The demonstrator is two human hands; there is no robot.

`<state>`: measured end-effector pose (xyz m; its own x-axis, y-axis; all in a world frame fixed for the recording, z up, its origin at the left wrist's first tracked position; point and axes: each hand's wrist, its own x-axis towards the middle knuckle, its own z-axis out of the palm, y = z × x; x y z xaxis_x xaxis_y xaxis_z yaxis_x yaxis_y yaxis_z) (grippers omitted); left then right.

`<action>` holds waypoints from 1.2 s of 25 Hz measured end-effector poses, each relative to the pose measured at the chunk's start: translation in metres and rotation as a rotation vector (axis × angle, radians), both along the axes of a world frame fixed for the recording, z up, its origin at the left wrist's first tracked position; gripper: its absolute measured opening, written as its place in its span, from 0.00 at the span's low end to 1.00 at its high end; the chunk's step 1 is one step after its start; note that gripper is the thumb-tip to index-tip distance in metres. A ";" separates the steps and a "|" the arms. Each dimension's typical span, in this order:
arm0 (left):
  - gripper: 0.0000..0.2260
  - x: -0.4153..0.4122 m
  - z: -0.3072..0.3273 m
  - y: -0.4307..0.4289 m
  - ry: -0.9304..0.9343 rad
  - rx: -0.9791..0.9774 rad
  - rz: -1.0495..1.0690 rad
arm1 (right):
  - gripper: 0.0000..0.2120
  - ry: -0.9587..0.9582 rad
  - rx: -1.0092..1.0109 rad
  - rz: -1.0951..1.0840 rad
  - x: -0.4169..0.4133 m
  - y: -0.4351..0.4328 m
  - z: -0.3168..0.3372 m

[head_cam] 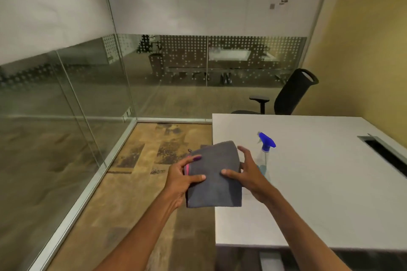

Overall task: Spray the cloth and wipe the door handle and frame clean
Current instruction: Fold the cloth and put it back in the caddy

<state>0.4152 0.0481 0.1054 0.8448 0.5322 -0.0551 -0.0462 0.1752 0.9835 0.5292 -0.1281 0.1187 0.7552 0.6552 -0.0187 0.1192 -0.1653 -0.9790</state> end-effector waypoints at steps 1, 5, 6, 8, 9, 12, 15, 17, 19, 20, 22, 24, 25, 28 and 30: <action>0.25 0.013 0.000 -0.008 -0.001 0.060 0.017 | 0.45 -0.053 0.020 0.040 0.012 -0.008 0.002; 0.28 0.055 -0.003 -0.028 0.041 0.331 0.056 | 0.36 -0.223 -0.056 0.150 0.061 -0.036 -0.001; 0.29 0.065 -0.005 -0.034 0.073 0.377 0.061 | 0.32 -0.224 -0.085 0.144 0.074 -0.044 -0.003; 0.30 0.079 -0.008 -0.042 0.150 0.530 0.066 | 0.29 -0.197 -0.126 0.153 0.093 -0.055 -0.007; 0.31 0.086 -0.010 -0.044 0.184 0.630 0.062 | 0.29 -0.188 -0.149 0.167 0.100 -0.060 -0.010; 0.23 0.104 -0.013 -0.048 0.205 0.936 0.013 | 0.28 -0.226 -0.227 0.166 0.119 -0.069 -0.022; 0.10 0.114 -0.016 -0.047 0.217 1.117 -0.040 | 0.24 -0.330 -0.287 0.144 0.128 -0.071 -0.030; 0.08 0.122 -0.019 -0.041 0.236 1.117 -0.039 | 0.20 -0.386 -0.333 0.155 0.134 -0.069 -0.034; 0.08 0.128 -0.019 -0.035 0.194 0.929 -0.102 | 0.16 -0.400 -0.367 0.183 0.142 -0.067 -0.039; 0.08 0.132 -0.019 -0.033 0.159 0.813 -0.156 | 0.17 -0.402 -0.389 0.207 0.146 -0.066 -0.041; 0.07 0.140 -0.019 -0.030 0.105 0.671 -0.263 | 0.19 -0.417 -0.492 0.260 0.155 -0.064 -0.045; 0.07 0.150 -0.018 -0.027 0.089 0.624 -0.366 | 0.25 -0.386 -0.553 0.306 0.159 -0.060 -0.046; 0.07 0.156 -0.016 -0.025 0.087 0.604 -0.421 | 0.28 -0.339 -0.527 0.331 0.158 -0.057 -0.044; 0.08 0.177 -0.009 -0.012 0.106 0.475 -0.568 | 0.28 -0.221 -0.416 0.392 0.152 -0.039 -0.040; 0.13 0.190 -0.011 -0.003 0.149 0.329 -0.573 | 0.24 -0.146 -0.308 0.338 0.148 -0.030 -0.046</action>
